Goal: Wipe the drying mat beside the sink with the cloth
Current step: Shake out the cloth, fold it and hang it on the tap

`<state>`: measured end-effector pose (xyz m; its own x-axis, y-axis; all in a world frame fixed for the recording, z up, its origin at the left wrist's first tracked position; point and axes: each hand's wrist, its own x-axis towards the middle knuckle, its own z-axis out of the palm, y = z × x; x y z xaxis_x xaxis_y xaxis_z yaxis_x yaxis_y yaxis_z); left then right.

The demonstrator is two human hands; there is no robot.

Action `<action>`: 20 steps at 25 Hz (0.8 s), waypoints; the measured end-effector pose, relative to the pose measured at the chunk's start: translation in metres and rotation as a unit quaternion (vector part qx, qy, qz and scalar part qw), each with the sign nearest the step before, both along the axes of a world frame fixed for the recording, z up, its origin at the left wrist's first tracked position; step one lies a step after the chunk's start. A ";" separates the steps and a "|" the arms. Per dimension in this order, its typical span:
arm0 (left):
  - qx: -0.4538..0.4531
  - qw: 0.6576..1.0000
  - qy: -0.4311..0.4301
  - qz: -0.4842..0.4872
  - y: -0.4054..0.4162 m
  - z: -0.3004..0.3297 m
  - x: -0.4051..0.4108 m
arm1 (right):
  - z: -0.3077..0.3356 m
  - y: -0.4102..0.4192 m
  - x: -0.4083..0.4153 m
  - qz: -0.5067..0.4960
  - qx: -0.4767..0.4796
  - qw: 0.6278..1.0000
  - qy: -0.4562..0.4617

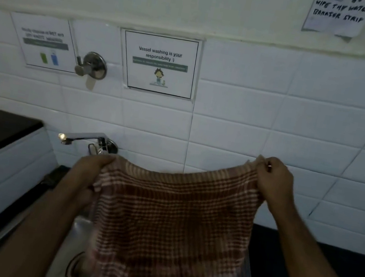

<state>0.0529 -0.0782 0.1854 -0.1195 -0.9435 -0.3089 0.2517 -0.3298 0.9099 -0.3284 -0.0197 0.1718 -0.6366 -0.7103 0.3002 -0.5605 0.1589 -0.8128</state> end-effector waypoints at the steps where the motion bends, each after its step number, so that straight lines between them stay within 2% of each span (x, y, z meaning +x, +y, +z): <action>1: -0.007 1.000 0.006 0.000 0.015 0.004 -0.022 | 0.002 0.007 0.020 0.009 -0.016 1.000 -0.021; 4: -0.114 0.993 0.006 -0.020 0.071 0.009 -0.089 | 0.012 0.031 0.099 0.108 -0.079 0.990 -0.042; 7: -0.202 0.979 -0.015 -0.014 0.103 0.011 -0.128 | 0.015 0.057 0.155 0.240 -0.154 0.958 0.045; 11: -0.187 0.982 -0.022 -0.003 0.099 0.024 -0.121 | 0.014 0.054 0.144 0.288 -0.148 0.939 0.115; 16: -0.203 0.975 -0.090 0.014 0.088 0.026 -0.105 | 0.014 0.054 0.132 0.331 -0.137 0.920 0.160; 20: -0.247 0.955 -0.164 0.002 0.080 0.026 -0.096 | 0.007 0.058 0.121 0.336 -0.134 0.912 0.195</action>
<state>-0.0429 0.0015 0.2109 -0.0898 -0.9841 0.1531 -0.0733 0.1599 0.9844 -0.2076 0.0382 0.1789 0.1074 -0.7682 0.6311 -0.7124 -0.5022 -0.4901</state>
